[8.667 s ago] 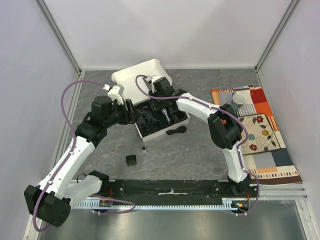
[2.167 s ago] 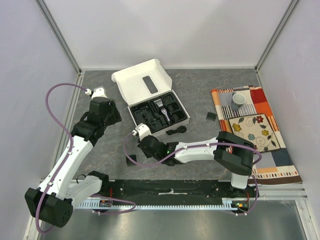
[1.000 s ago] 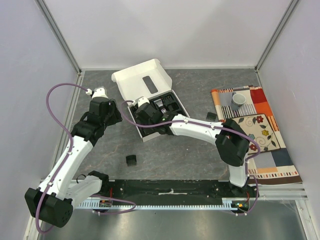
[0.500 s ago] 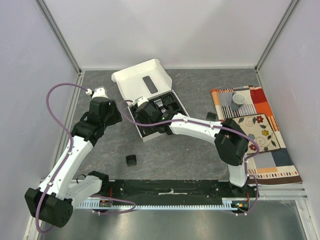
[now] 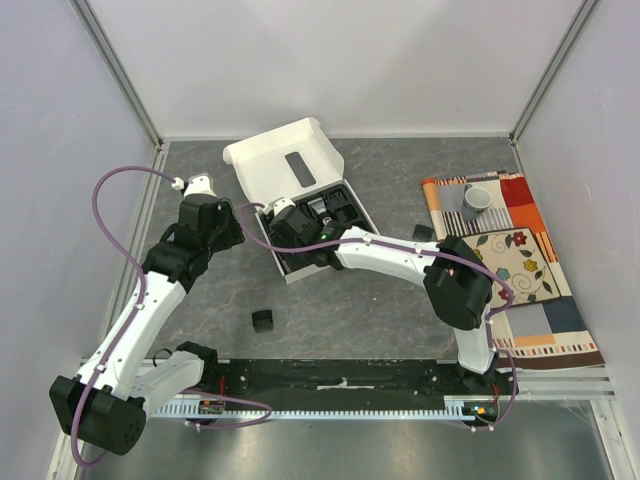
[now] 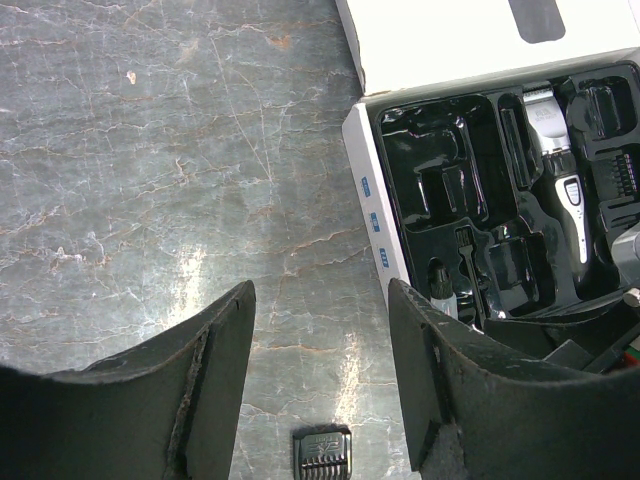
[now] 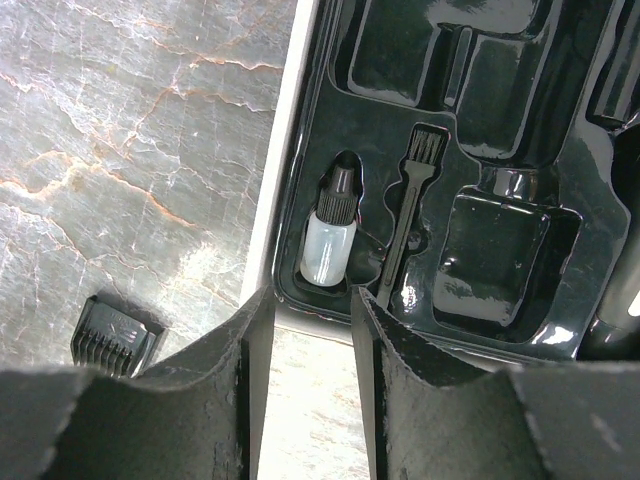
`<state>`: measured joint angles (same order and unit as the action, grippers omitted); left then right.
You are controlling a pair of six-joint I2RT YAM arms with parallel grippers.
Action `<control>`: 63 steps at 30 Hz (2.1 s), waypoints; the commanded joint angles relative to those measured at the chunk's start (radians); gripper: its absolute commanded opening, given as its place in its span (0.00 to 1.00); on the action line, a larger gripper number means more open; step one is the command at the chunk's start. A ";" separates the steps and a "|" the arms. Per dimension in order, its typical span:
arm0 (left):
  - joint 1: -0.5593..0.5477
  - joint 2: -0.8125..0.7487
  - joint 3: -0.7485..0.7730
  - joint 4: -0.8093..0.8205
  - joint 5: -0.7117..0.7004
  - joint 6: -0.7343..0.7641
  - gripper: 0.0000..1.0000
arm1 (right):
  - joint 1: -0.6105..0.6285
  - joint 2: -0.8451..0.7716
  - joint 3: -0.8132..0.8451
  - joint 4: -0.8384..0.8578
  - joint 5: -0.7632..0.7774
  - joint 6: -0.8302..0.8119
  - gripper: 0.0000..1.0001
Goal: Sort the hair-cutting tools
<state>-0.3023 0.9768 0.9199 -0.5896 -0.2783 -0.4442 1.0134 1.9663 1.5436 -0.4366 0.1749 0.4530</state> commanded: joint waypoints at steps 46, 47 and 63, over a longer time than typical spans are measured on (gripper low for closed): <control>0.006 0.003 0.025 0.025 0.014 -0.008 0.63 | -0.029 0.099 0.052 0.144 0.020 0.010 0.00; 0.006 0.003 0.025 0.027 0.014 -0.008 0.63 | -0.027 0.094 0.053 0.142 0.023 0.009 0.00; 0.005 -0.001 0.027 0.027 0.022 -0.007 0.63 | -0.029 -0.042 -0.008 0.137 0.077 -0.019 0.00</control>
<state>-0.3023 0.9798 0.9199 -0.5892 -0.2756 -0.4442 0.9825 2.0438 1.5661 -0.3145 0.2142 0.4488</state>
